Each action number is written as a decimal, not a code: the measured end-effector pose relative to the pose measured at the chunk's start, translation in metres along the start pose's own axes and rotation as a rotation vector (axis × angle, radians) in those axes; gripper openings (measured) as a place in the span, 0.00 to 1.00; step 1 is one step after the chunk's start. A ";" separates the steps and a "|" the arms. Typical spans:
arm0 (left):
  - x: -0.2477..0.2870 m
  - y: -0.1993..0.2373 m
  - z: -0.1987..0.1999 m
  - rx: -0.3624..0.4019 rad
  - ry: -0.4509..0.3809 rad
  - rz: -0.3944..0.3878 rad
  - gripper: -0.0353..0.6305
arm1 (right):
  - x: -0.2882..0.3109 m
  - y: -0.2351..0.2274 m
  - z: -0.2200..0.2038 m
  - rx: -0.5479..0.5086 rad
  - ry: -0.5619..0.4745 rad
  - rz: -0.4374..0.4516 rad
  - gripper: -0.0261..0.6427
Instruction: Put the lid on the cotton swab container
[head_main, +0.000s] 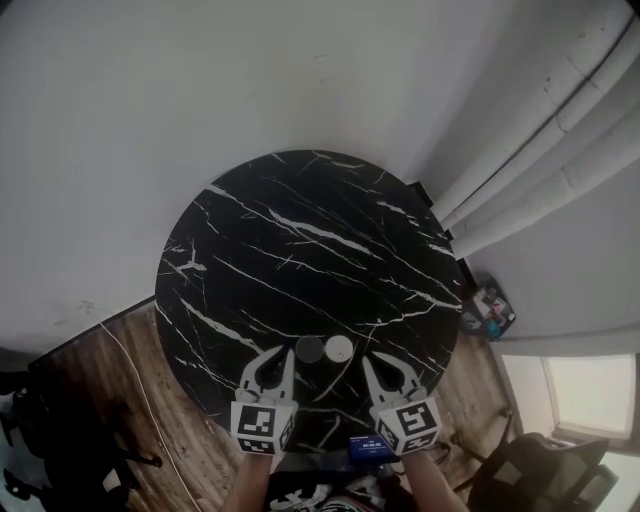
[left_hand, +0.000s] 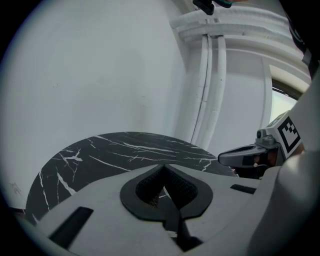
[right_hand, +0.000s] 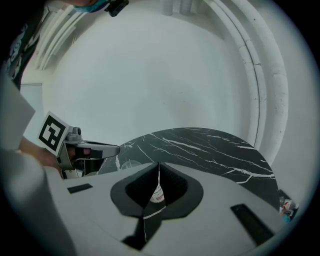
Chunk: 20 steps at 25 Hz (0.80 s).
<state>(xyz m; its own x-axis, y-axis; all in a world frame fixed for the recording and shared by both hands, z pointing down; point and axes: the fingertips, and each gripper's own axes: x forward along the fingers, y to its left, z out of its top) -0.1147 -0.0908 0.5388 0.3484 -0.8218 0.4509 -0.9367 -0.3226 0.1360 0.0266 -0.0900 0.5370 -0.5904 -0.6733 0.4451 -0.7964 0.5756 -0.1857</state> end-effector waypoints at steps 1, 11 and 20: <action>0.002 0.001 -0.003 -0.005 0.008 0.001 0.07 | 0.003 0.001 -0.003 0.000 0.008 0.008 0.07; 0.016 0.010 -0.024 -0.038 0.065 0.005 0.07 | 0.022 0.001 -0.024 -0.004 0.080 0.043 0.07; 0.026 0.019 -0.042 -0.118 0.098 0.030 0.07 | 0.032 0.003 -0.029 0.022 0.062 0.101 0.07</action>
<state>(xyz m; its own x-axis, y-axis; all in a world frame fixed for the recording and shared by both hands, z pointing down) -0.1249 -0.0984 0.5907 0.3203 -0.7788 0.5393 -0.9463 -0.2362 0.2209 0.0093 -0.0959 0.5763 -0.6590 -0.5823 0.4760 -0.7365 0.6281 -0.2513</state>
